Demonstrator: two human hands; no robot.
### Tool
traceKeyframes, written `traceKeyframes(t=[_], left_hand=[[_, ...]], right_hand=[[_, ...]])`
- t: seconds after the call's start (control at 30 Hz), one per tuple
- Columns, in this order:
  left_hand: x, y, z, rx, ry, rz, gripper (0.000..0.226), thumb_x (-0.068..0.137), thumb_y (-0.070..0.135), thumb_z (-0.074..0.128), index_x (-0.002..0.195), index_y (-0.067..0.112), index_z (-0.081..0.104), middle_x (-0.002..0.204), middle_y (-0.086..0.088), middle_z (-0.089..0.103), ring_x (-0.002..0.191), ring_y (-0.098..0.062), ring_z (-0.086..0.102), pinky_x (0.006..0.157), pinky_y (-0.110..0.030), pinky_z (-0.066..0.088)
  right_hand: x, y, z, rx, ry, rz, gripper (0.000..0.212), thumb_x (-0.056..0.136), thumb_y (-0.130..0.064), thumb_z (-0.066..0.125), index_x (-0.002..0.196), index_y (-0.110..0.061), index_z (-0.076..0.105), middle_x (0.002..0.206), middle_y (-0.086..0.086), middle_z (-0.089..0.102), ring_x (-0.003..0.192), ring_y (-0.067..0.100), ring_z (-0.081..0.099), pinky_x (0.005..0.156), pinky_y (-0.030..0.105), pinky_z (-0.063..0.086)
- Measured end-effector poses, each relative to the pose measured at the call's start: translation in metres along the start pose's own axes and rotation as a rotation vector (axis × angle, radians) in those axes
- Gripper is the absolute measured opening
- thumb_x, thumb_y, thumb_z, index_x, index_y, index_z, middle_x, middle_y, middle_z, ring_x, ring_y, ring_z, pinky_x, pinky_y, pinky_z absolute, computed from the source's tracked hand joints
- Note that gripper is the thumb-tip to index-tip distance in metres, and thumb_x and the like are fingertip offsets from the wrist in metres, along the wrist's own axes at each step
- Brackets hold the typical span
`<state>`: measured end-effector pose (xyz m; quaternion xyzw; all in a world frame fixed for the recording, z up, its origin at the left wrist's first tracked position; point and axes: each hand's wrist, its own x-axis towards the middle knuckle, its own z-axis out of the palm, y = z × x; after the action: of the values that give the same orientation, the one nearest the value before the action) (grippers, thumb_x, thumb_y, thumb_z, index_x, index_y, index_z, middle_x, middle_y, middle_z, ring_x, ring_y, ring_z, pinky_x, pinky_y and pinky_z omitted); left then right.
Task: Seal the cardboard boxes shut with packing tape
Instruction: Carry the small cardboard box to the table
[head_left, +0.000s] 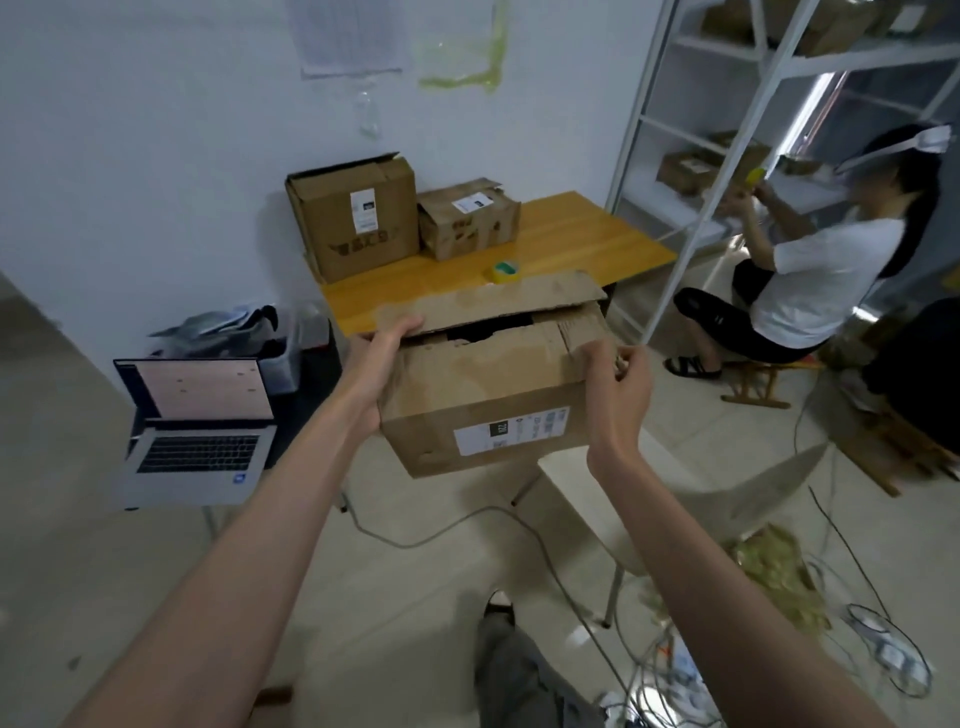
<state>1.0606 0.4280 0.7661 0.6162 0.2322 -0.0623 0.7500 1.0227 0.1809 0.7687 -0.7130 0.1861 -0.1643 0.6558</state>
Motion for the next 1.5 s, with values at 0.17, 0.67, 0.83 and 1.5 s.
traceKeyframes(t=[0.17, 0.67, 0.83, 1.5], left_hand=[[0.079, 0.011, 0.034, 0.058, 0.032, 0.019, 0.099, 0.055, 0.065, 0.086, 0.136, 0.025, 0.046, 0.121, -0.007, 0.068, 0.102, -0.028, 0.071, 0.088, -0.051, 0.06], [0.258, 0.051, 0.148, 0.165, 0.125, 0.039, 0.08, 0.089, 0.046, 0.072, 0.149, 0.026, 0.024, 0.124, 0.005, 0.05, 0.094, -0.008, 0.052, 0.072, -0.031, 0.046], [0.305, 0.064, 0.157, 0.183, 0.156, 0.056, 0.082, 0.09, 0.043, 0.072, 0.152, 0.022, 0.023, 0.124, 0.004, 0.05, 0.089, -0.004, 0.05, 0.066, -0.027, 0.042], [0.574, 0.139, 0.132, 0.205, 0.122, -0.013, 0.083, 0.086, 0.045, 0.076, 0.15, 0.024, 0.029, 0.128, 0.0, 0.05, 0.106, -0.02, 0.055, 0.071, -0.031, 0.046]], right_hand=[[0.085, 0.03, 0.039, 0.021, 0.054, 0.059, 0.021, 0.09, -0.042, 0.052, 0.083, -0.025, 0.045, 0.097, 0.004, 0.048, 0.082, 0.016, 0.045, 0.07, 0.031, 0.038], [0.334, 0.042, 0.107, -0.16, -0.025, 0.133, 0.029, 0.098, -0.043, 0.048, 0.082, -0.019, 0.045, 0.085, 0.002, 0.052, 0.073, 0.018, 0.049, 0.072, 0.038, 0.04], [0.38, 0.048, 0.138, -0.227, -0.067, 0.168, 0.032, 0.098, -0.049, 0.047, 0.095, -0.017, 0.05, 0.101, 0.005, 0.055, 0.081, 0.018, 0.054, 0.075, 0.038, 0.041], [0.562, 0.081, 0.344, -0.363, -0.17, 0.304, 0.062, 0.083, -0.064, 0.043, 0.122, -0.017, 0.057, 0.123, 0.006, 0.054, 0.101, 0.025, 0.055, 0.077, 0.045, 0.048]])
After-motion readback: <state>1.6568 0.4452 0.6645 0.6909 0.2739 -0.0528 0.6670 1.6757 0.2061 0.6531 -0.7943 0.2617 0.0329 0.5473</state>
